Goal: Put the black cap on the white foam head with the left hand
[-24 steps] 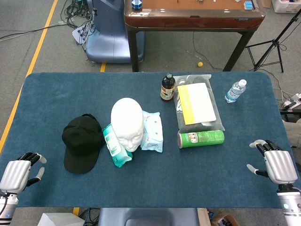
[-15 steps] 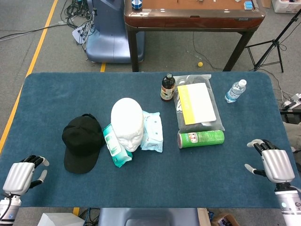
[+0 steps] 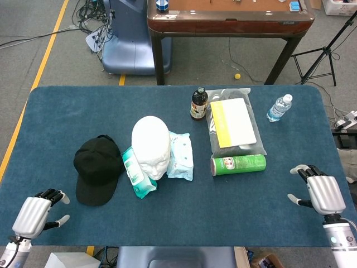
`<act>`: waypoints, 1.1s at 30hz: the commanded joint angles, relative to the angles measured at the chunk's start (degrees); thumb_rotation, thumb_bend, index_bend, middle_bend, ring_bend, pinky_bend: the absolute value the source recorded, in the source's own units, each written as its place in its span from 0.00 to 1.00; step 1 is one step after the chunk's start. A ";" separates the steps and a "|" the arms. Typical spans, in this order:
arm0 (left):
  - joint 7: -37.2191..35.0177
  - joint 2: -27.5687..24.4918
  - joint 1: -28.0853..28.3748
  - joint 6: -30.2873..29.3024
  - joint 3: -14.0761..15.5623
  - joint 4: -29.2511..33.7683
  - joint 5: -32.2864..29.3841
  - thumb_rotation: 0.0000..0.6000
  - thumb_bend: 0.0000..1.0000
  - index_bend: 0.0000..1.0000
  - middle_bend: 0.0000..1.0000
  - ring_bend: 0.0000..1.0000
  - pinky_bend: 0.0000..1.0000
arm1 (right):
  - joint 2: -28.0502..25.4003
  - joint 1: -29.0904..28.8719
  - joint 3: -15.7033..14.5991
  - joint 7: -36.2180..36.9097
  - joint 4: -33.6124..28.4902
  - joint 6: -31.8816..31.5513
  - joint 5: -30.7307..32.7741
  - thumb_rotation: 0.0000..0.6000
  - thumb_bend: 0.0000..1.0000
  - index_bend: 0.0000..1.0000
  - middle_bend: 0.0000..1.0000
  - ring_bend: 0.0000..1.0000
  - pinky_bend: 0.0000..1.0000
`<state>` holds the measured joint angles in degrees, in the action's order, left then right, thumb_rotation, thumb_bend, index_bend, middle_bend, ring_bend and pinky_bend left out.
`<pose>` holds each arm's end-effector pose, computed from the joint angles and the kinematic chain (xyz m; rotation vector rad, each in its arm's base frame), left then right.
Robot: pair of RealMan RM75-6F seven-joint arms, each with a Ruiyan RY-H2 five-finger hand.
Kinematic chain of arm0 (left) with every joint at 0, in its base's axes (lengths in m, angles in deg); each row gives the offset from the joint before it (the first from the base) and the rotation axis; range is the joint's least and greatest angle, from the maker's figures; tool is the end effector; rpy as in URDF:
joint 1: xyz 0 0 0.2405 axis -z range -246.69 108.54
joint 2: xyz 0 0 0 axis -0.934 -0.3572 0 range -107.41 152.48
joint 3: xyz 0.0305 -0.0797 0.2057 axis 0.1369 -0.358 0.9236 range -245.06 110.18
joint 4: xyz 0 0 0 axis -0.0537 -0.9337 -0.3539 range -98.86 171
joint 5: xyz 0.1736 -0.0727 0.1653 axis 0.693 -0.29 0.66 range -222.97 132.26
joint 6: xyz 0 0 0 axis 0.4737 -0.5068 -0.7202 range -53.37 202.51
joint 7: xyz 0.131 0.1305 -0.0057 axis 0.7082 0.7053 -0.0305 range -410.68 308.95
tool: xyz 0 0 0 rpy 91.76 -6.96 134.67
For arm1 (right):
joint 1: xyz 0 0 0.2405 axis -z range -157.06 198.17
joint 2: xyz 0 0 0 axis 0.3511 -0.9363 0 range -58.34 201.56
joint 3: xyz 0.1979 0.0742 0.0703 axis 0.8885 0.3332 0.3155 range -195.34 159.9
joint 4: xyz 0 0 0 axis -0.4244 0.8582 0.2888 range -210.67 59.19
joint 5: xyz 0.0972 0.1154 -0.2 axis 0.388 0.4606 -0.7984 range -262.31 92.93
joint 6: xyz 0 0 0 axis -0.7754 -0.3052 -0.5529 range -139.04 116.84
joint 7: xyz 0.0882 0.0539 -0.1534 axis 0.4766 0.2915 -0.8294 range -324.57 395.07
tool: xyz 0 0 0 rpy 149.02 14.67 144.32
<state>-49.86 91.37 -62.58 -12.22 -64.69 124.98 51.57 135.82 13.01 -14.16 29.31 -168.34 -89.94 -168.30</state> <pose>-0.2678 0.2022 0.0632 -1.6042 -0.8580 -0.9898 -0.2980 -0.2390 0.0927 1.4649 -0.8879 0.7930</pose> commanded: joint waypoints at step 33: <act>11.63 8.45 2.37 5.90 1.18 -3.16 1.84 1.00 0.00 0.61 0.58 0.32 0.55 | -1.56 -0.09 -0.49 4.23 0.69 0.34 -0.69 1.00 0.05 0.35 0.32 0.26 0.47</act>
<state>-38.35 99.64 -60.38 -6.48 -63.34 121.87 53.56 134.31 13.01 -14.62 33.47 -167.71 -89.70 -169.04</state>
